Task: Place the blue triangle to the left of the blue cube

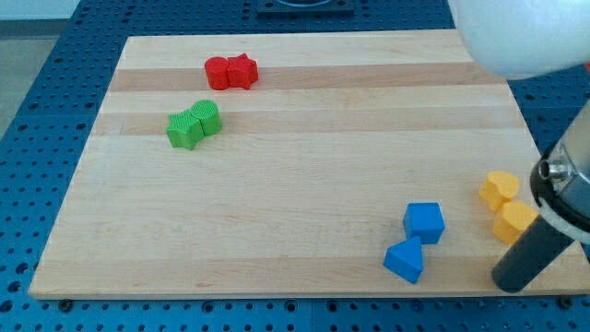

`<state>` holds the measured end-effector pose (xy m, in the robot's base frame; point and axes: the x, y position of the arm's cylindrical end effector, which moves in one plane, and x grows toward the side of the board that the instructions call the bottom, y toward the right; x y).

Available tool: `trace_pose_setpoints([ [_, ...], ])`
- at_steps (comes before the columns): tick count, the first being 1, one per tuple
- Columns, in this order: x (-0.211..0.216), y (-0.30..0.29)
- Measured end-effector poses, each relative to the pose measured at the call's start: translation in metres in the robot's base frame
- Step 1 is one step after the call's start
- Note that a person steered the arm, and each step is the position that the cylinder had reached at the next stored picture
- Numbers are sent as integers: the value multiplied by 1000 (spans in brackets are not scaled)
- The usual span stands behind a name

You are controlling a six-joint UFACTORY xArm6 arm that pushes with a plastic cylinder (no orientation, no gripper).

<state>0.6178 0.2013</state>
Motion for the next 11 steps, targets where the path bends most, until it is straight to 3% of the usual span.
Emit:
trace_pose_setpoints([
  [4,-9,-90],
  [6,-6,-104],
  [9,-59,-117],
  [11,-59,-117],
])
